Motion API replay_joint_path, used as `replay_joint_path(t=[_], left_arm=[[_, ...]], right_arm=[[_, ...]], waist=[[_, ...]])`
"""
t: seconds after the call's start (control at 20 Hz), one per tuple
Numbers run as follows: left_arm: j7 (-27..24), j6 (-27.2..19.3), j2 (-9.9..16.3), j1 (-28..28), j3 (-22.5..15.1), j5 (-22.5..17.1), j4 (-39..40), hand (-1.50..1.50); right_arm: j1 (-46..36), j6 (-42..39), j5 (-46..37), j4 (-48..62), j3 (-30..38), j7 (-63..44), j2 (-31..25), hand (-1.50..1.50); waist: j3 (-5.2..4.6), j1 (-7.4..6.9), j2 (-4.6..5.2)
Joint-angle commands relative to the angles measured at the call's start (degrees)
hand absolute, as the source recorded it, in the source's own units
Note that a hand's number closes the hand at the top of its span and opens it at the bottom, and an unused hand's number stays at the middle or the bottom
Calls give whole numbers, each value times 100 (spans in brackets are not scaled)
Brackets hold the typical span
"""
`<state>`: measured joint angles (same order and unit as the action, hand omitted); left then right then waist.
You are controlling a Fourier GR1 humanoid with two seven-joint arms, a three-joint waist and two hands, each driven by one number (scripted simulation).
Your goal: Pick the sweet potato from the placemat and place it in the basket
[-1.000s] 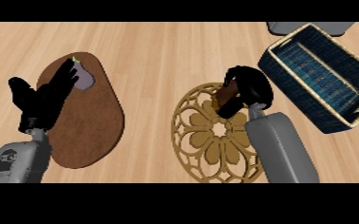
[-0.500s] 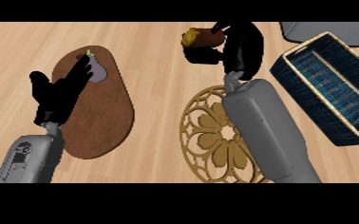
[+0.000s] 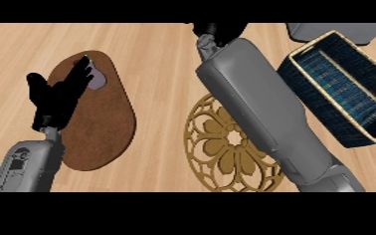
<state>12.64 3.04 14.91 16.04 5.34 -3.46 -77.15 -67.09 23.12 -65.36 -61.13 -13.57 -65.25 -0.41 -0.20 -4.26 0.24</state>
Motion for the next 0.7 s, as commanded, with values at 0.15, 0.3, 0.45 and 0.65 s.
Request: replay_joint_path(t=[0.15,0.3,0.45,0.65], left_arm=[[-142,25,114,-161,181,-44,28,0],[30,58,214,4,279,-116,29,0],[-202,8,69,-312,162,-14,-68,0],[-87,-119,20,-298,195,-9,-163,0]], right_arm=[[-1379,235,-583,1104,774,-1128,38,150],[-1593,313,-852,1628,1031,-1044,38,150],[-1955,167,-1077,1945,1380,-1080,-197,150],[-2109,-96,-1456,2445,1608,-1077,-614,150]], waist=[[5,170,16],[8,210,25],[7,210,15],[6,238,10]])
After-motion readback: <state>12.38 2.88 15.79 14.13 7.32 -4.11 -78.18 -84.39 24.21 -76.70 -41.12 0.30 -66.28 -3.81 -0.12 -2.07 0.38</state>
